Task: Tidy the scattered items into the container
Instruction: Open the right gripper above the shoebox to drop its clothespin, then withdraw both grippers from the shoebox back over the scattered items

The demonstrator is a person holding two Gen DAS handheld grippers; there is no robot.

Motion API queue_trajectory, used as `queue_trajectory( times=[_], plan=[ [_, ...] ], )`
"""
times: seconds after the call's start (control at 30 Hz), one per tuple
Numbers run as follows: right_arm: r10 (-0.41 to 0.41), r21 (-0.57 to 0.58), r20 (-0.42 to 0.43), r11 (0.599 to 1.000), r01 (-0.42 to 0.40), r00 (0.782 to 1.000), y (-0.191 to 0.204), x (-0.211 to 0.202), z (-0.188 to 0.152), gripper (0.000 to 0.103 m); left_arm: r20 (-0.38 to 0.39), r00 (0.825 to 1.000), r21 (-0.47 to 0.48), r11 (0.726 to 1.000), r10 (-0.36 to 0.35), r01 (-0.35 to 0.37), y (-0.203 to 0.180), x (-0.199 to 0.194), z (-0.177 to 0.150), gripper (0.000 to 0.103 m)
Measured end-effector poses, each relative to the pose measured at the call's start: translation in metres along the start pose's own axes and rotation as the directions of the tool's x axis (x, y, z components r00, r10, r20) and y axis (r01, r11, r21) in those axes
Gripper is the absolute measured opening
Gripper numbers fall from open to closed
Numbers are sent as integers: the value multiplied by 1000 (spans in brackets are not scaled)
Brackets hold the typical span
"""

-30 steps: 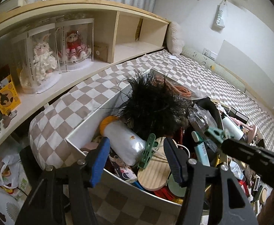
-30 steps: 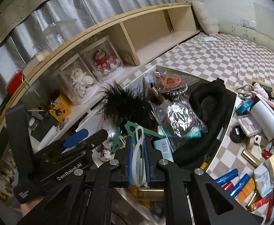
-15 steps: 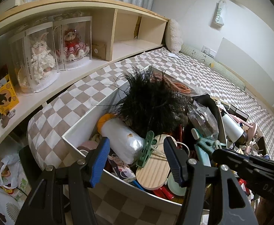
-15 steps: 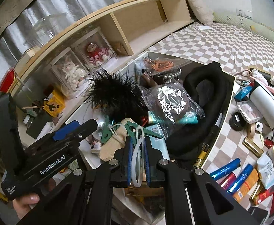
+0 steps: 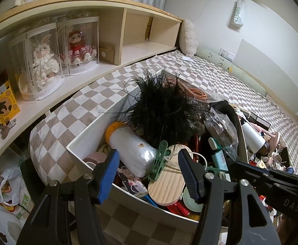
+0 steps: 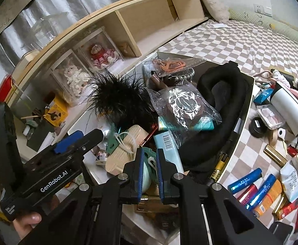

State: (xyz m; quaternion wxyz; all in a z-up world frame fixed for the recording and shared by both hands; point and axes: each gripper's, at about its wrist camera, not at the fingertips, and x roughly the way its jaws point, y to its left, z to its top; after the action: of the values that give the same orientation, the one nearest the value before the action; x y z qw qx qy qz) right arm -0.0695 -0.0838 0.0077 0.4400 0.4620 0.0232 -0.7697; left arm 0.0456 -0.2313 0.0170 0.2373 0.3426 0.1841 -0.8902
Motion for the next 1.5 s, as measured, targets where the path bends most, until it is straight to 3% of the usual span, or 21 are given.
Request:
queue_trajectory(
  times=[0.3, 0.4, 0.43, 0.47, 0.5, 0.53, 0.6, 0.77, 1.5],
  plan=[
    [-42, -27, 27, 999, 43, 999, 1, -1, -2, 12, -5, 1000, 0, 1000, -12, 12, 3, 3, 1, 61],
    [-55, -35, 39, 998, 56, 998, 0, -2, -2, 15, 2, 1000, -10, 1000, -16, 16, 4, 3, 0, 80],
    [-54, -41, 43, 998, 56, 998, 0, -2, -3, 38, 7, 1000, -14, 1000, -14, 15, 5, 2, 1, 82],
    [-56, -41, 46, 997, 58, 997, -1, -3, -3, 80, 11, 1000, -15, 1000, -11, 11, 5, 1, 1, 82],
    [-67, -36, 59, 997, 69, 996, -2, -4, -4, 94, 12, 1000, -18, 1000, -7, 7, 5, 1, 1, 83],
    [-81, -32, 88, 996, 85, 993, -3, -8, -5, 99, 12, 1000, -21, 1000, -3, 3, 6, 1, 1, 84],
    [-98, -41, 126, 994, 104, 987, -3, -13, -6, 99, 14, 1000, -28, 1000, -1, 1, 7, 1, 2, 87],
    [-108, -29, 121, 993, 112, 987, -9, -16, -6, 99, 25, 1000, -25, 1000, 3, -3, 3, -2, 2, 103],
    [-177, 54, 122, 984, 171, 977, -40, -28, -16, 99, 100, 995, 35, 999, 30, -34, -17, -5, 0, 103]
  ],
)
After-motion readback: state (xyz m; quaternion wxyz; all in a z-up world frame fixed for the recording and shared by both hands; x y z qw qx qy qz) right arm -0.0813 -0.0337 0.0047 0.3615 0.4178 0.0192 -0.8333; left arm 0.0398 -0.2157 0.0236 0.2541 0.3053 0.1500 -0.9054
